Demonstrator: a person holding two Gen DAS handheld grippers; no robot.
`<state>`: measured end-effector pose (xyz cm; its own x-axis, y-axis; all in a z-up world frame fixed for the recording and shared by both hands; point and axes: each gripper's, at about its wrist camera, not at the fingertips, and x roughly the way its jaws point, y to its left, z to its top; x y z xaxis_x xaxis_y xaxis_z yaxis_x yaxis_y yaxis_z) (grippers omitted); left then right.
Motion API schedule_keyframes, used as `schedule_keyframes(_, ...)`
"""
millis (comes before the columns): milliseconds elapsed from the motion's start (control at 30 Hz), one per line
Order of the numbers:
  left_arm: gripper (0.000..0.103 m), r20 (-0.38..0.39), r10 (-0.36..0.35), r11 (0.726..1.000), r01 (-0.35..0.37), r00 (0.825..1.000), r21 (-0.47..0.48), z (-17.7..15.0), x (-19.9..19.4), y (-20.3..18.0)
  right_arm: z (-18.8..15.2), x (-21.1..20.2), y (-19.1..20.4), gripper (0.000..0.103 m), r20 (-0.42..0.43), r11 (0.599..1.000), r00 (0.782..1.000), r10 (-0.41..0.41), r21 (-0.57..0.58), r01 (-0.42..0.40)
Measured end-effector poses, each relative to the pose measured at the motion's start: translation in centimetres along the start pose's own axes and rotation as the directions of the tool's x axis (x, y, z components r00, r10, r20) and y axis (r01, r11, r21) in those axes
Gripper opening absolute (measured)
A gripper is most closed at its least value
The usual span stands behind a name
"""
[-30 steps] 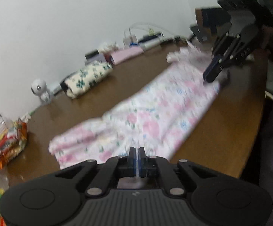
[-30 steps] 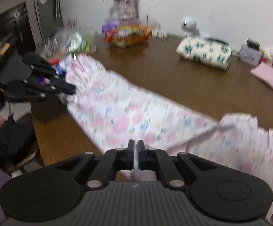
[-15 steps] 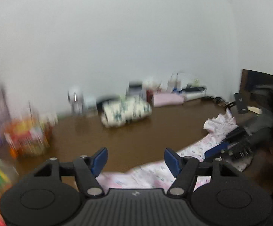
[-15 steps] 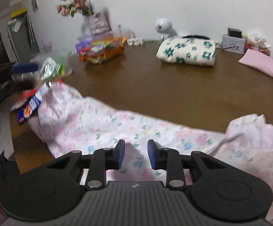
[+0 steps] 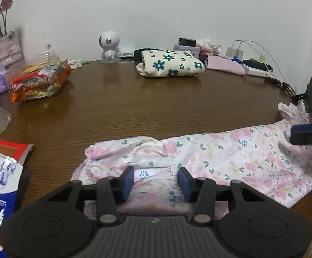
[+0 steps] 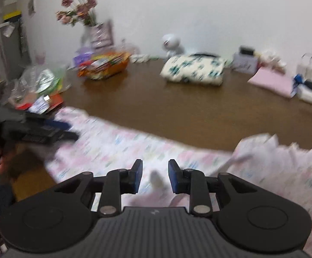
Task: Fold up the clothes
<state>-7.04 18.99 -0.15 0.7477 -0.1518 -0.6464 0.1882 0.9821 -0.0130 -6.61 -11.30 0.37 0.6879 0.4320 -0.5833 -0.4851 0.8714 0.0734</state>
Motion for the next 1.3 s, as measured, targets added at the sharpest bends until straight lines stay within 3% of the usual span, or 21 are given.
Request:
schedule_keyframes(100, 0.053, -0.009, 0.066, 0.998, -0.066, 0.998, -0.021, 0.0, 0.1, 0.4, -0.5, 2.0, -0.6, 0.026, -0.017, 0.997, 0.998, -0.058, -0.044, 0.057)
schedule_keyframes(233, 0.054, -0.002, 0.115, 0.992, -0.115, 0.993, -0.048, -0.2, 0.0, 1.2, -1.8, 1.5, -2.7, 0.023, -0.052, 0.988, 0.986, -0.156, -0.011, 0.155)
schedule_keyframes(367, 0.054, 0.012, 0.142, 0.989, -0.141, 0.99, -0.03, 0.3, -0.6, 0.8, -2.1, -1.6, -5.3, 0.024, -0.035, 0.989, 0.993, -0.113, 0.089, 0.116)
schedule_keyframes(433, 0.054, 0.05, 0.136, 0.99, -0.134, 0.989, -0.041, 0.8, -1.7, 0.5, -1.7, -3.6, -6.7, 0.028, 0.008, 0.987, 0.995, -0.1, 0.131, 0.098)
schedule_keyframes(500, 0.056, 0.087, 0.118, 0.992, -0.114, 0.989, -0.052, 1.4, -2.5, 0.1, -0.6, -5.1, -9.0, 0.04, 0.046, 0.978, 0.992, -0.118, 0.181, 0.108)
schedule_keyframes(567, 0.058, 0.1, 0.086, 0.996, -0.082, 0.991, -0.045, 1.9, -2.4, -0.6, 0.8, -4.9, -11.3, 0.046, 0.03, 0.971, 0.989, -0.147, 0.196, 0.138)
schedule_keyframes(767, 0.058, 0.027, 0.085, 0.996, -0.085, 0.996, -0.014, 1.1, 0.4, -2.0, 2.7, -2.3, -15.8, 0.047, -0.053, 0.929, 0.959, -0.277, 0.242, 0.282)
schedule_keyframes(900, 0.059, 0.008, 0.115, 0.991, -0.114, 0.993, -0.069, 0.4, 1.0, -0.1, 1.2, -1.7, -16.9, 0.047, -0.085, 0.912, 0.954, -0.289, 0.277, 0.301)
schedule_keyframes(1033, 0.06, 0.01, 0.133, 0.989, -0.133, 0.991, -0.058, 0.4, 1.1, -0.1, 0.1, 0.6, -18.2, 0.039, -0.129, 0.89, 0.948, -0.292, 0.327, 0.319)
schedule_keyframes(1100, 0.06, 0.014, 0.137, 0.989, -0.136, 0.99, -0.058, 0.4, 1.1, -0.2, -0.2, 1.2, -18.6, 0.025, -0.11, 0.888, 0.956, -0.271, 0.354, 0.292)
schedule_keyframes(1133, 0.06, 0.014, 0.134, 0.989, -0.133, 0.991, -0.062, 0.3, 1.1, -0.1, -0.2, 1.2, -18.5, 0.008, -0.091, 0.892, 0.96, -0.264, 0.355, 0.279)
schedule_keyframes(1200, 0.06, 0.014, 0.13, 0.99, -0.129, 0.991, -0.065, 0.3, 1.1, 0.0, -0.1, -0.5, -17.3, 0.005, -0.029, 0.922, 0.97, -0.24, 0.306, 0.237)
schedule_keyframes(1300, 0.061, 0.012, 0.131, 0.989, -0.13, 0.991, -0.066, 0.4, 1.1, 0.0, -0.1, -5.1, -14.2, 0.005, 0.099, 0.982, 0.986, -0.137, 0.141, 0.123)
